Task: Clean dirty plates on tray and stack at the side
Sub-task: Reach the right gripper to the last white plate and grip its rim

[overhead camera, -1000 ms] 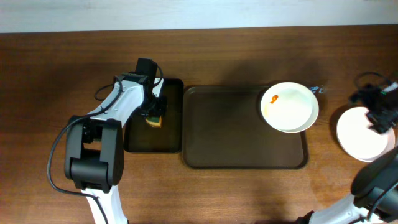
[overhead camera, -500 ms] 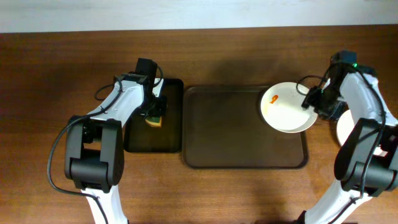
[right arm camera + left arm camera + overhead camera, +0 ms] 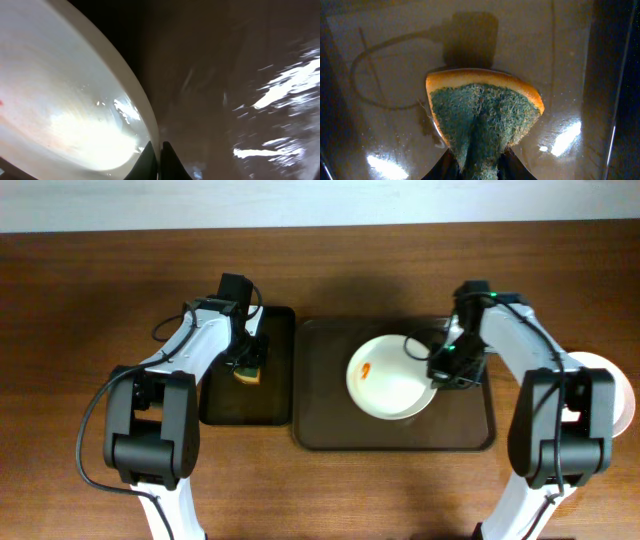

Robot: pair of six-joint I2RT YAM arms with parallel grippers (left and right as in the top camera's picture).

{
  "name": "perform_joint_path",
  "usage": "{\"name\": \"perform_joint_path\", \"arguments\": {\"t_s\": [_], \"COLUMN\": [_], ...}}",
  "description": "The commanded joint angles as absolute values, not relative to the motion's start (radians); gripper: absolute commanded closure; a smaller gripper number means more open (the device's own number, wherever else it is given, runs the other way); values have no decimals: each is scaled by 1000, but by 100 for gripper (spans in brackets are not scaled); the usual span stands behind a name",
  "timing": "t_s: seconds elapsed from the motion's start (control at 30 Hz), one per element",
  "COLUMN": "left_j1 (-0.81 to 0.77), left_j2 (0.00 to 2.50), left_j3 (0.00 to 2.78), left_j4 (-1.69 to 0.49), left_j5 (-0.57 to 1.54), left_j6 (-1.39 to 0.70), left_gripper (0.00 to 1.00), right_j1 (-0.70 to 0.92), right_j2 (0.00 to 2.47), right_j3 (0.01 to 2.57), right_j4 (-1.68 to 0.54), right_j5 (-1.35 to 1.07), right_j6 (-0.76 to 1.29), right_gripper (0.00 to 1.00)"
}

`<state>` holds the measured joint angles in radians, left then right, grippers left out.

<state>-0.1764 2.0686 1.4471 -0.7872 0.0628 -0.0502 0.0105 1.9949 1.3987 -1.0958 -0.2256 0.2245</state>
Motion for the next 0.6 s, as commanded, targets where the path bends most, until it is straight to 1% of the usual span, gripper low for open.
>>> {"name": "perform_joint_path", "arguments": {"t_s": [0.0, 0.03, 0.07, 0.13, 0.17, 0.2, 0.4, 0.43, 0.5, 0.57], "left_j1": [-178, -178, -178, -178, -178, -178, -178, -178, -178, -178], "left_j2": [2078, 2078, 2078, 2078, 2078, 2078, 2078, 2078, 2078, 2078], "left_j3": [1443, 1443, 1443, 1443, 1443, 1443, 1441, 1441, 1441, 1441], "left_j4": [-786, -786, -785, -786, -786, -786, -786, -785, -785, -782], "left_j5": [64, 64, 64, 64, 64, 64, 63, 63, 63, 63], "left_j6": [-57, -57, -57, -57, -57, -57, -57, -57, -57, -57], "left_gripper": [82, 83, 82, 82, 81, 82, 82, 82, 83, 83], "right_j1": [94, 105, 105, 104, 105, 105, 104, 105, 105, 105], "right_j2": [2002, 2002, 2002, 2002, 2002, 2002, 2002, 2002, 2002, 2002], "right_j3": [1408, 1408, 1408, 1408, 1408, 1407, 1385, 1385, 1385, 1384], "right_j4": [-1122, -1115, -1104, -1083, -1083, -1086, -1039, -1036, -1023, -1020], "right_j5": [-119, -119, -119, -119, -119, -119, -119, -119, -119, -119], "right_j6": [196, 199, 199, 199, 199, 199, 199, 199, 199, 199], "right_gripper": [72, 57, 51, 47, 43, 42, 41, 44, 60, 62]}}
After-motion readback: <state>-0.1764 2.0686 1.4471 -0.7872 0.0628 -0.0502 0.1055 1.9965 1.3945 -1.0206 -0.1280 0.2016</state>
